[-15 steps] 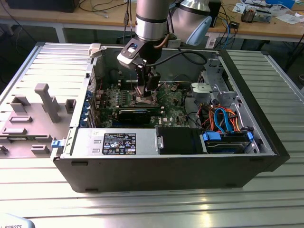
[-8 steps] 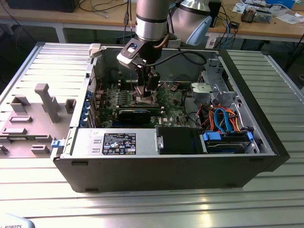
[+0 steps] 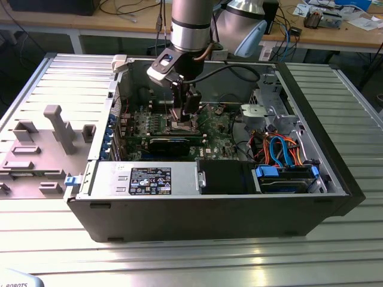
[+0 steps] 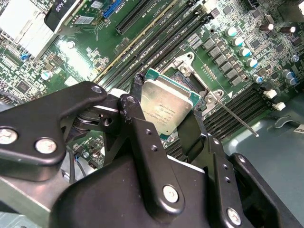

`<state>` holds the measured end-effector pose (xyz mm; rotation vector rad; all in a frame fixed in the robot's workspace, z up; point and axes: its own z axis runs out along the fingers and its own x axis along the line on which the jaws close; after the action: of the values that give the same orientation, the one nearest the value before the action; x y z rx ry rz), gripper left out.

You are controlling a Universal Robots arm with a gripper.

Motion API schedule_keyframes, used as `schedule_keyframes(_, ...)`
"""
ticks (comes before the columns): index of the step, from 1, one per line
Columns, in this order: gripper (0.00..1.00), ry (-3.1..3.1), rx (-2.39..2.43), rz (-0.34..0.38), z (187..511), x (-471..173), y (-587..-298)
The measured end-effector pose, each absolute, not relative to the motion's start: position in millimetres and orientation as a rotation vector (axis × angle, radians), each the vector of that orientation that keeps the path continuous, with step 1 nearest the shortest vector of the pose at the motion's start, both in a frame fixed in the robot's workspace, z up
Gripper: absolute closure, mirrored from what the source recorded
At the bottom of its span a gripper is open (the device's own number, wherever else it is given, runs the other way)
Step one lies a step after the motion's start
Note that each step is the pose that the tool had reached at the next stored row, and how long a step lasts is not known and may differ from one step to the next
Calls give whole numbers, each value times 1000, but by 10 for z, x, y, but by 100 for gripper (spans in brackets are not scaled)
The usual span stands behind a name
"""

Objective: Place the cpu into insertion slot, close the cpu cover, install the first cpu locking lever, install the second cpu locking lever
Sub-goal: 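Place the cpu into insertion slot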

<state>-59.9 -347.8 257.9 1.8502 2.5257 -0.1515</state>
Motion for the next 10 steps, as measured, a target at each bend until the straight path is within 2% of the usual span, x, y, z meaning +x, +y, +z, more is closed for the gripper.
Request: schedule_keyframes(10, 45, 2505, 1880, -152, 2579, -599, -3478)
